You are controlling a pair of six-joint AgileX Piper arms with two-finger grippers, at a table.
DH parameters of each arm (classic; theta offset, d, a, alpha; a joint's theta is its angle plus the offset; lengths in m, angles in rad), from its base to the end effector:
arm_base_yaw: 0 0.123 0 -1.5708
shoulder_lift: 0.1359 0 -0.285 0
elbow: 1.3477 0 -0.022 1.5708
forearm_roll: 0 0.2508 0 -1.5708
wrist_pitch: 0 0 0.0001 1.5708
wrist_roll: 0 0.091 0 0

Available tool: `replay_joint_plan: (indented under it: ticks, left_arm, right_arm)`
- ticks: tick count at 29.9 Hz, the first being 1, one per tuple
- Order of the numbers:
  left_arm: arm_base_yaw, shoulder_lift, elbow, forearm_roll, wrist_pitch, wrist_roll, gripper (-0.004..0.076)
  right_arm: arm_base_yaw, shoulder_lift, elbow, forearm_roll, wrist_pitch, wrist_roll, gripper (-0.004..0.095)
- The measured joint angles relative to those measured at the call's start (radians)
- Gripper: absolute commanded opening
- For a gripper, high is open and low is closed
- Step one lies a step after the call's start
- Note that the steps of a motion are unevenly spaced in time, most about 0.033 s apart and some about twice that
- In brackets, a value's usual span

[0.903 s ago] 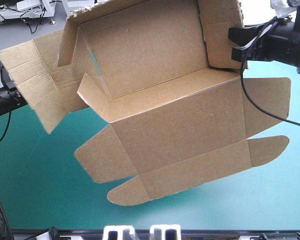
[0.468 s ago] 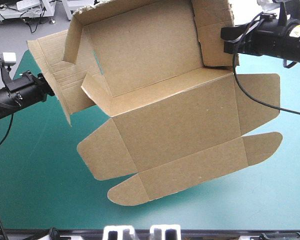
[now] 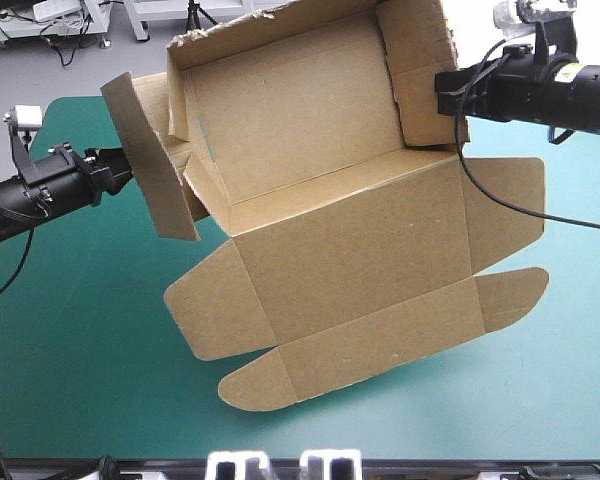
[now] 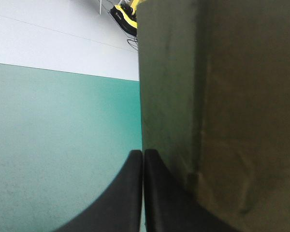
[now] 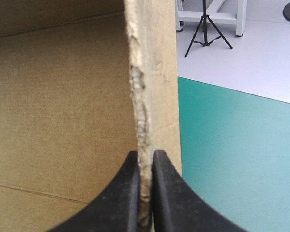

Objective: Fold the box

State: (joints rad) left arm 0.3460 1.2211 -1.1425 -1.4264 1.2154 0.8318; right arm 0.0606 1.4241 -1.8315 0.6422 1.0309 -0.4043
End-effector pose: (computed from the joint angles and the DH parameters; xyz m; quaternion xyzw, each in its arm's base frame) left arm 0.2373 -0.0042 0.4137 0.0693 0.7491 -0.4599 0.4718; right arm 0.2747 0.0635 0.5135 -0.1830 0.8042 0.2306 0.5163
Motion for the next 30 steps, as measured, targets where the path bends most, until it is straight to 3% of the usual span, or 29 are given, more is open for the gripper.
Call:
replay_joint_plan:
  ticks: [3, 10, 13, 30]
  left_arm:
    - [-0.014, 0.0, 0.0, 0.008, -0.001, -0.003, 0.0044]
    - [-0.07, 0.0, 0.0, 0.058, 0.001, -0.003, 0.0281]
    - [-0.073, 0.0, 0.0, 0.06, 0.001, -0.007, 0.0332]
    - [-0.079, -0.056, 0.0, 0.064, 0.002, -0.043, 0.0338]
  right_arm:
    - [0.0, 0.004, 0.026, 0.0, -0.014, -0.003, -0.0016]
    - [0.0, 0.009, 0.043, 0.0, -0.045, -0.019, -0.0016]
    - [0.0, 0.009, 0.043, 0.0, -0.05, -0.023, -0.0016]
    - [0.0, 0.042, 0.043, 0.016, -0.07, -0.026, -0.0016]
